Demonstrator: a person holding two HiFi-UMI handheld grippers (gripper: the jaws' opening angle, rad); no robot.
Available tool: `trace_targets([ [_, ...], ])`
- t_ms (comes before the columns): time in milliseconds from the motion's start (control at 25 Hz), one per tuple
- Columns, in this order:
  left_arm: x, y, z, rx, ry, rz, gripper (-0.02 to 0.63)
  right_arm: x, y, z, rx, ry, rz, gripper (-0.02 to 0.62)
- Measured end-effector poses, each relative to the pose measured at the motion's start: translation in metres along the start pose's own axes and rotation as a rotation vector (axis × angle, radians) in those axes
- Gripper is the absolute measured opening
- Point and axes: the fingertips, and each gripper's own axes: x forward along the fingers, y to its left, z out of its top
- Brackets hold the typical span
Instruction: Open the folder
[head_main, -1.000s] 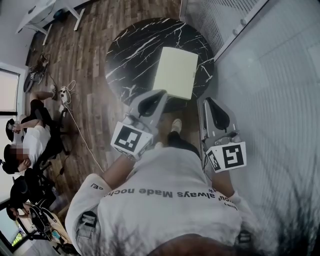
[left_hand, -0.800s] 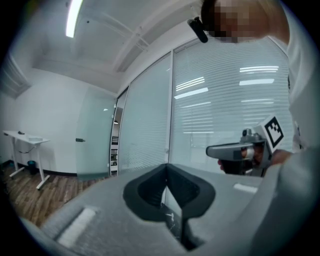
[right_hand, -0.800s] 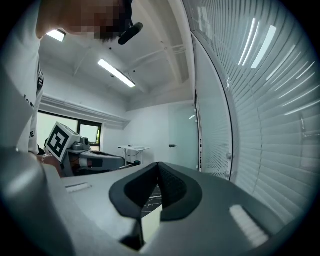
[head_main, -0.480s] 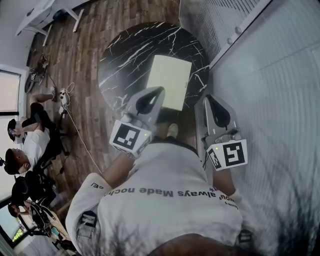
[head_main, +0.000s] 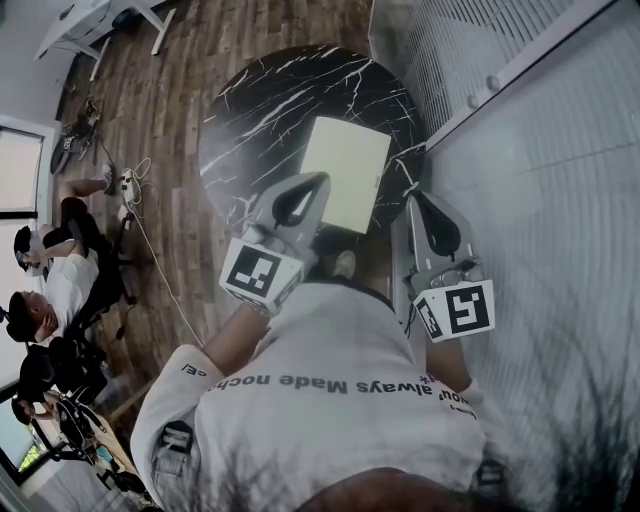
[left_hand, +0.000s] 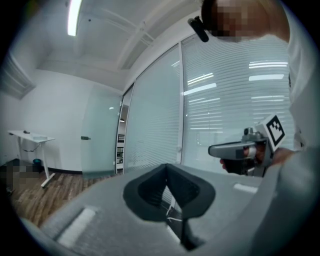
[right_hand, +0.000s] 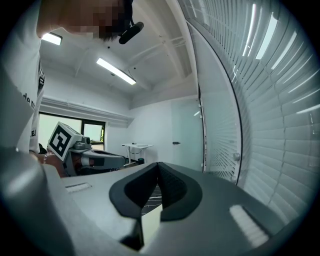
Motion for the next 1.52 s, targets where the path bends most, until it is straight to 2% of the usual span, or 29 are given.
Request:
trace_targets([
  [440,0.003,0.048,0.009,0.001,-0.009,-0.056,0.003,0.048,0.016,0.018,-0.049,0.0,-0.055,0.002],
  [720,0.006,0.069,0.005,-0.004,0.005,-0.077,0.003,0.064,0.017,0.011,-0.101,0.042,-0.105,0.002],
  [1080,0.017,0.085,-0.037,0.002,0.091,-0.088,0.003,0.072,0.006,-0.02,-0.05,0.092,-0.111,0.003],
  [1520,0.038,0.099,-0.106,0.004,0.202,-0.087,0.003,0.082,-0.009,-0.094,0.03,0.206,-0.102,0.038],
])
